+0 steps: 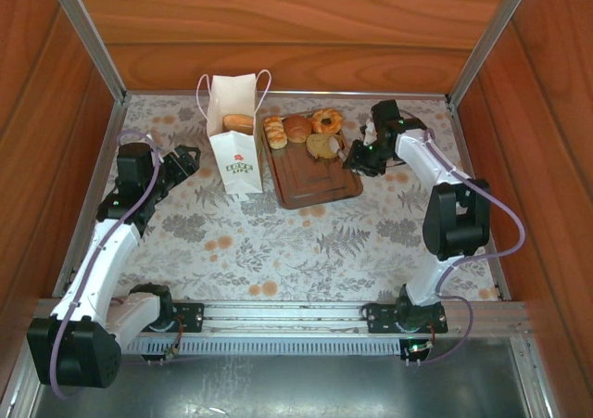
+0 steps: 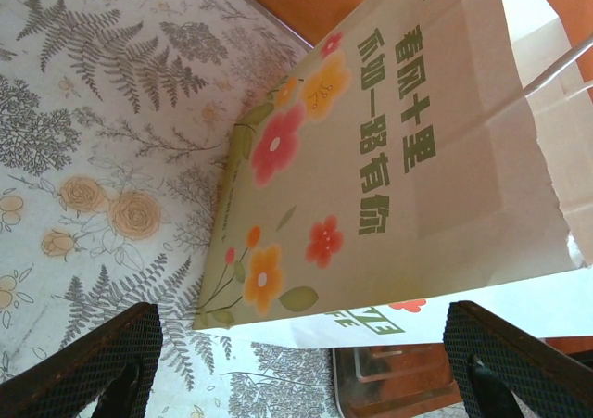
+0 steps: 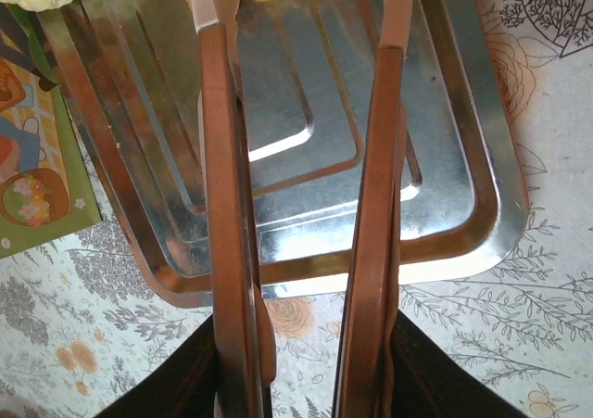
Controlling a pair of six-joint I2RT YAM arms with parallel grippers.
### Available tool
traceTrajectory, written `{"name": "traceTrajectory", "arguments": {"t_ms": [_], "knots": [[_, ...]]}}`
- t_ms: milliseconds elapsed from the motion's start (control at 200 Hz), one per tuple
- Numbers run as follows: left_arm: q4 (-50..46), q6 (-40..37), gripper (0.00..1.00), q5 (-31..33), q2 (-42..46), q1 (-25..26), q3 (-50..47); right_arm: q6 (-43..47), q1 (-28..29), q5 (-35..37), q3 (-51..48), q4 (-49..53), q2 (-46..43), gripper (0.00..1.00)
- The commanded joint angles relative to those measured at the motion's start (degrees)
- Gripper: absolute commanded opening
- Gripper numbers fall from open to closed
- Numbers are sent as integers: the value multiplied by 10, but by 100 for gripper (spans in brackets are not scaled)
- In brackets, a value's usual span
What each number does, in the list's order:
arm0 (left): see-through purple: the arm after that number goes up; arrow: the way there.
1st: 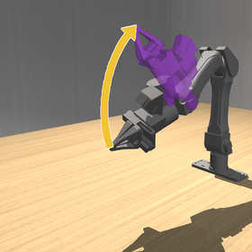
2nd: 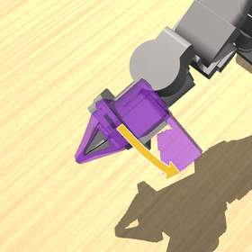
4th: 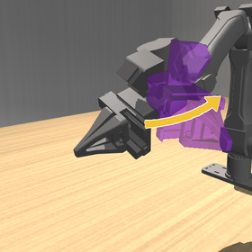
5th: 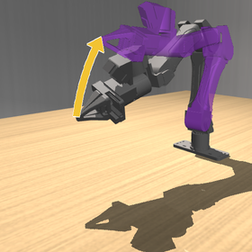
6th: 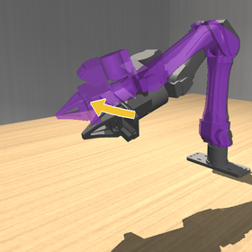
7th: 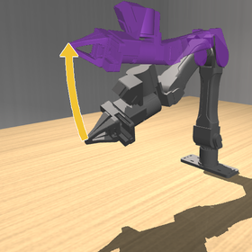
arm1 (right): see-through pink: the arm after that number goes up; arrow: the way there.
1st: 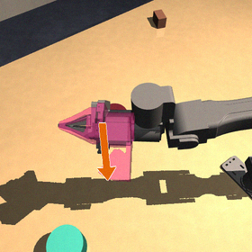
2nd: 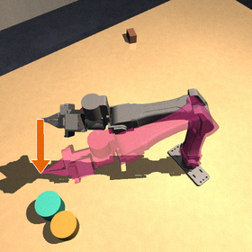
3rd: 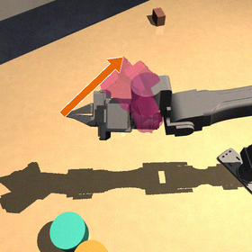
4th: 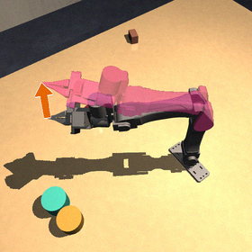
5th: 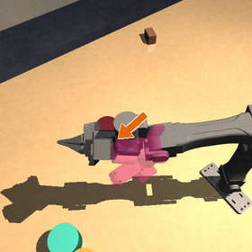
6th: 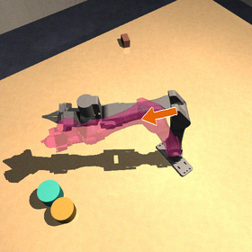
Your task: Place the fake bread into the paper bag
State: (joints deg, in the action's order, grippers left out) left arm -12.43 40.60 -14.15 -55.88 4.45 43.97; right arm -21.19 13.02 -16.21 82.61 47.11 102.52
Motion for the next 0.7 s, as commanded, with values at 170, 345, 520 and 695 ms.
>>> {"name": "traceTrajectory", "arguments": {"t_ms": [170, 345, 520, 695], "knots": [[12, -12, 84, 4, -6, -3, 14, 9, -5, -18, 25, -2, 14, 39], [11, -14, 84, 5, -5, -4, 13, 13, -6, -19, 28, 5, 23, 39], [11, -15, 84, 5, -3, -4, 13, 14, -4, -22, 28, 7, 25, 37], [7, -17, 84, 8, -1, -4, 15, 16, -4, -25, 26, 10, 20, 31]]}}
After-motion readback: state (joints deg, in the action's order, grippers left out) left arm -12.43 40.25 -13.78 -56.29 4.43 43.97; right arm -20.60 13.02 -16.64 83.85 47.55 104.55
